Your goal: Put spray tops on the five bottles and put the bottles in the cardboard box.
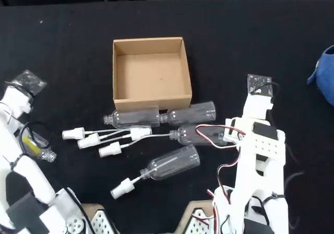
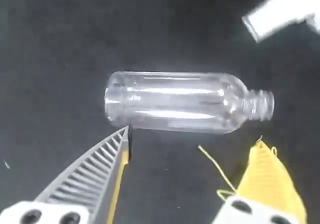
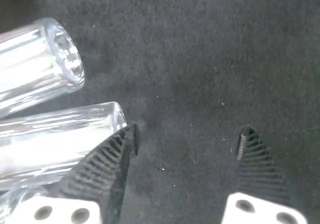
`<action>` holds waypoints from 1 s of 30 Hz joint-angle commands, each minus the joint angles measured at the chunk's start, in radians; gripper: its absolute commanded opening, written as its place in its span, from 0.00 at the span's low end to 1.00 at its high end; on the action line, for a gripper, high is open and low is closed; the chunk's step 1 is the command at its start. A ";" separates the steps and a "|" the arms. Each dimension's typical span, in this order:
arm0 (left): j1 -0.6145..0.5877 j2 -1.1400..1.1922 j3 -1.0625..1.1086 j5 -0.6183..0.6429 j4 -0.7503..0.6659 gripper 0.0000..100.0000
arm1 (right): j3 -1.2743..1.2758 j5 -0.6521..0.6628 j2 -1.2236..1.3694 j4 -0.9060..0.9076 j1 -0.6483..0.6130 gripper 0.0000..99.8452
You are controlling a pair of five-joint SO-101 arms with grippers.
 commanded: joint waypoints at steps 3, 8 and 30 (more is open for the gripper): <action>-0.076 0.063 -0.084 -0.052 -0.083 0.26 | -0.002 -0.005 -0.015 -0.021 0.014 0.29; -0.157 0.167 -0.081 -0.009 -0.308 0.26 | -0.002 -0.005 -0.015 -0.021 0.014 0.29; -0.071 0.494 -0.432 0.784 -0.233 0.25 | -0.002 -0.005 -0.013 -0.021 0.014 0.29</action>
